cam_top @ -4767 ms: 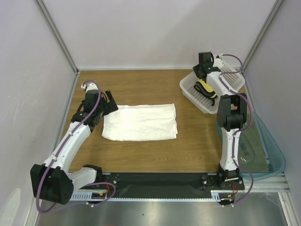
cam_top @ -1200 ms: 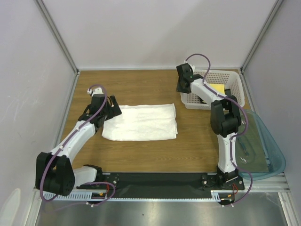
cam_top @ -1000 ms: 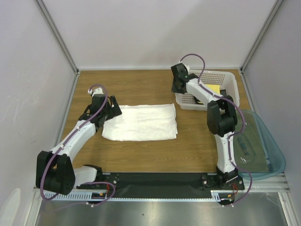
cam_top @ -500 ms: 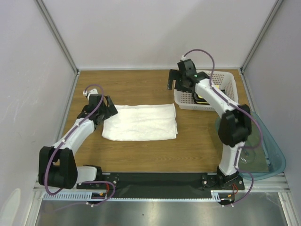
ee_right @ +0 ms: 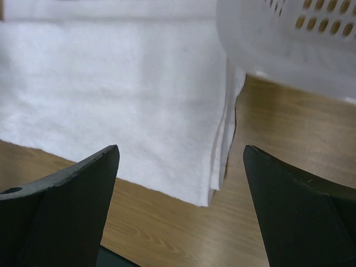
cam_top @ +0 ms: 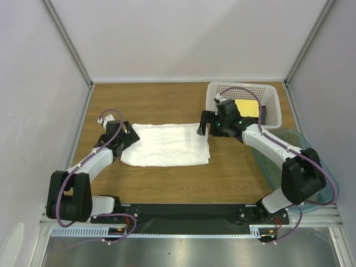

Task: Fold and stack the towels
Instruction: Neatly place the folded towel into the bin

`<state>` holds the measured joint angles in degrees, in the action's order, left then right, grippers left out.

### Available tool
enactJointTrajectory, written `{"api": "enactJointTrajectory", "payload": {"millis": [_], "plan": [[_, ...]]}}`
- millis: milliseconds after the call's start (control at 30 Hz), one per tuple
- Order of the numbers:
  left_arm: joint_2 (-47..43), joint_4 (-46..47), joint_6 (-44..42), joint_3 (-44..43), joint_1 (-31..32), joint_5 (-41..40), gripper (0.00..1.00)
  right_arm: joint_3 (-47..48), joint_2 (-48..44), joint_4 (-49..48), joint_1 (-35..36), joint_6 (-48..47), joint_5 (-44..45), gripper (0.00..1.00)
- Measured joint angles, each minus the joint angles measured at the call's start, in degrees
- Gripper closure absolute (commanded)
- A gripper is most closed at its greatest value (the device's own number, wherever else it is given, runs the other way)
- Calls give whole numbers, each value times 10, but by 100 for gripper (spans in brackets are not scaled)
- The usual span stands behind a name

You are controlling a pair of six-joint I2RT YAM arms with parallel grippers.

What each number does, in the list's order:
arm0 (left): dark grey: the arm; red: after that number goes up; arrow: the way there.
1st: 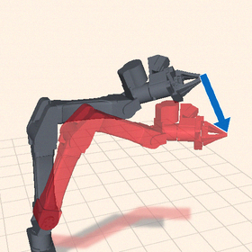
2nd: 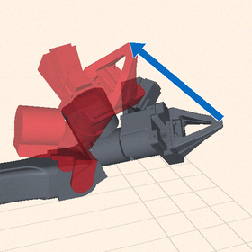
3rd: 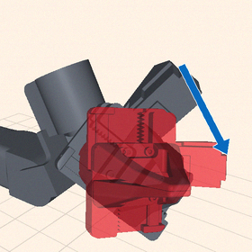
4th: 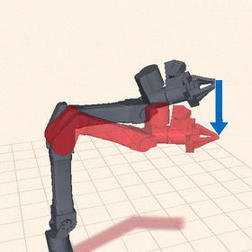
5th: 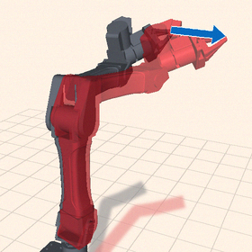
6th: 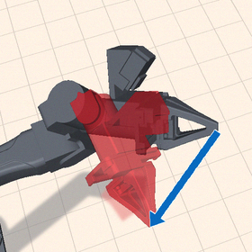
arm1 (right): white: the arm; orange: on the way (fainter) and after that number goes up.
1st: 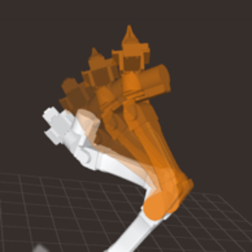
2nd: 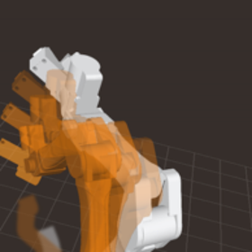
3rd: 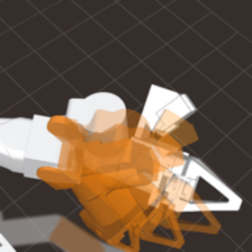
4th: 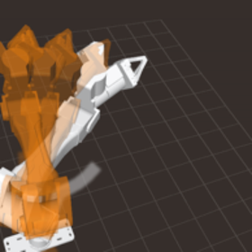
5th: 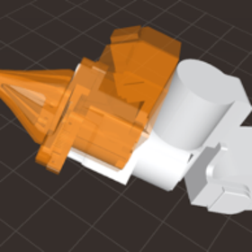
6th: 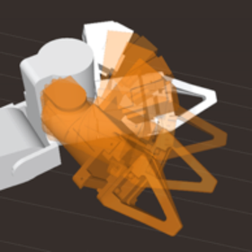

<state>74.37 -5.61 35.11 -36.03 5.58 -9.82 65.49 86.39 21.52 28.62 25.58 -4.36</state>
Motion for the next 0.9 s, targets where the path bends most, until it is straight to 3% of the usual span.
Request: {"api": "enactJointTrajectory", "payload": {"millis": [300, 633, 833, 900], "plan": [[-57, 49, 14, 86, 0, -2, 2, -83, 37, -83, 16, 32, 24, 6], [-32, 100, 13, 94, -1, -2, 7, -106, 111, -163, 15, 59, 44, 9], [15, 93, 12, 78, -2, 2, 13, -108, 132, -193, 15, 74, 36, 21], [20, 94, 13, 73, -3, 7, 23, -111, 135, -206, 15, 78, 30, 28]]}}
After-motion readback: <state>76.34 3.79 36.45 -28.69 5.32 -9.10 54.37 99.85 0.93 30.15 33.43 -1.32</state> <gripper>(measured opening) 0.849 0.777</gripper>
